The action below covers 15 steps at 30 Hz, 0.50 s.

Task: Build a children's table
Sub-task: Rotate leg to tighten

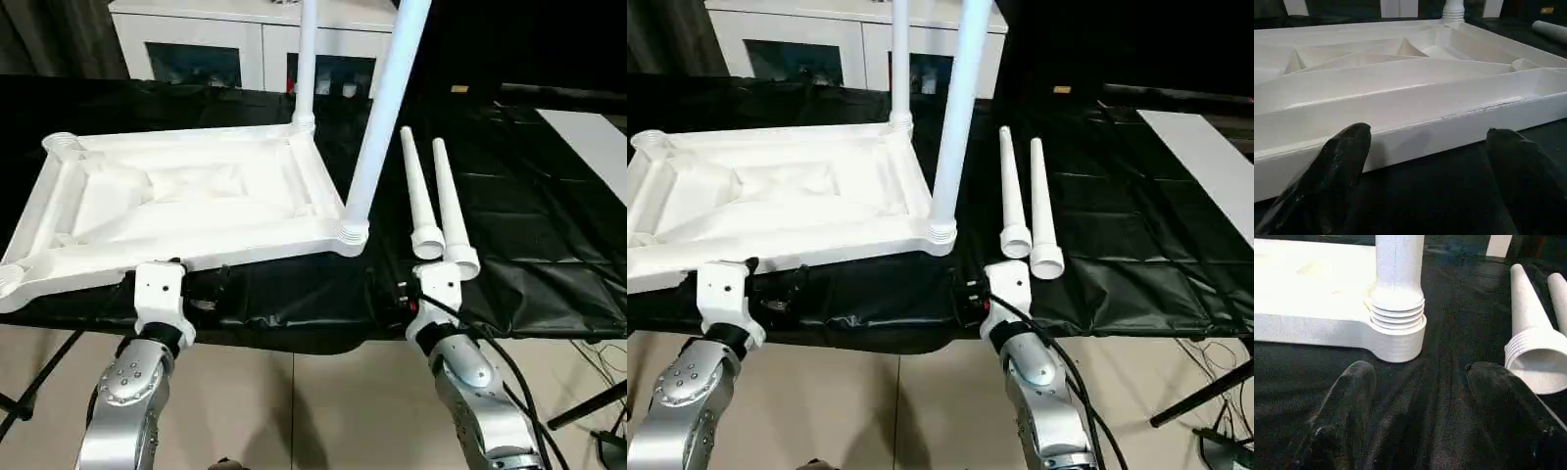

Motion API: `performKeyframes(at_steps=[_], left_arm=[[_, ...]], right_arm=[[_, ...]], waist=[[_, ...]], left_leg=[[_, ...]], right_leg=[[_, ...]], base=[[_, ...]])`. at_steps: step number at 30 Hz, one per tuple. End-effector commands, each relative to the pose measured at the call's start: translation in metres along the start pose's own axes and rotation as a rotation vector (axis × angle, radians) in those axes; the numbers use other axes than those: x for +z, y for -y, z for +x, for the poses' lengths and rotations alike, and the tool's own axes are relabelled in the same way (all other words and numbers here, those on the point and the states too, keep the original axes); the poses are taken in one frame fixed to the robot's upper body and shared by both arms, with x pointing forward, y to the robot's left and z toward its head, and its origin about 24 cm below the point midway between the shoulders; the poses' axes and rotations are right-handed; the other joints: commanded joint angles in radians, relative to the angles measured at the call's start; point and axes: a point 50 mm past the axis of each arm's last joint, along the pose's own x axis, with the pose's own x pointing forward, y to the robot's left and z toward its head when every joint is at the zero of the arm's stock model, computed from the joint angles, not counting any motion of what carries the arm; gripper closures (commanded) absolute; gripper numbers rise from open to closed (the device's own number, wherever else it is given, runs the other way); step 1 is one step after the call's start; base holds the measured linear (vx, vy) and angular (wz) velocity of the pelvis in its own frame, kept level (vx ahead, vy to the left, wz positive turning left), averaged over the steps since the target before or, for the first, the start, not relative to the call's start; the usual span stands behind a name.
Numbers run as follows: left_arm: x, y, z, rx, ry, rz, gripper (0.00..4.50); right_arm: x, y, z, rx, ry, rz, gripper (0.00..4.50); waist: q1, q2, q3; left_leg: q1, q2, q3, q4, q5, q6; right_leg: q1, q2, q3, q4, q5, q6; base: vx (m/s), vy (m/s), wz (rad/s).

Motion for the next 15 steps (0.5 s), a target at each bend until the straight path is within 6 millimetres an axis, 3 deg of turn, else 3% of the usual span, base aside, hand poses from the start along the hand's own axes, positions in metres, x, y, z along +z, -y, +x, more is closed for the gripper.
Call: performKeyframes(at_steps=[1, 15], left_arm=[[-0.0006, 0.0019, 0.0006, -0.014, -0.003, 0.001, 0.31], [-0.0006, 0.0019, 0.0006, -0.014, -0.003, 0.001, 0.31]], right_arm=[[0.001, 0.0027, 0.001, -0.008, 0.0, 0.006, 1.18], [0.001, 0.0027, 0.001, -0.008, 0.0, 0.006, 1.18]], waist=[[0.001, 0.015, -0.042], [0.0, 0.014, -0.042]], left_leg=[[0.017, 0.023, -0.013, -0.089, -0.386, -0.025], [0.016, 0.023, -0.013, -0.089, -0.385, -0.024]], right_leg=[[0.023, -0.061, 0.049, -0.1, -0.296, -0.09], [0.023, -0.062, 0.049, -0.1, -0.291, -0.091]], base=[[0.0, 0.0, 0.0], [0.0, 0.0, 0.0]])
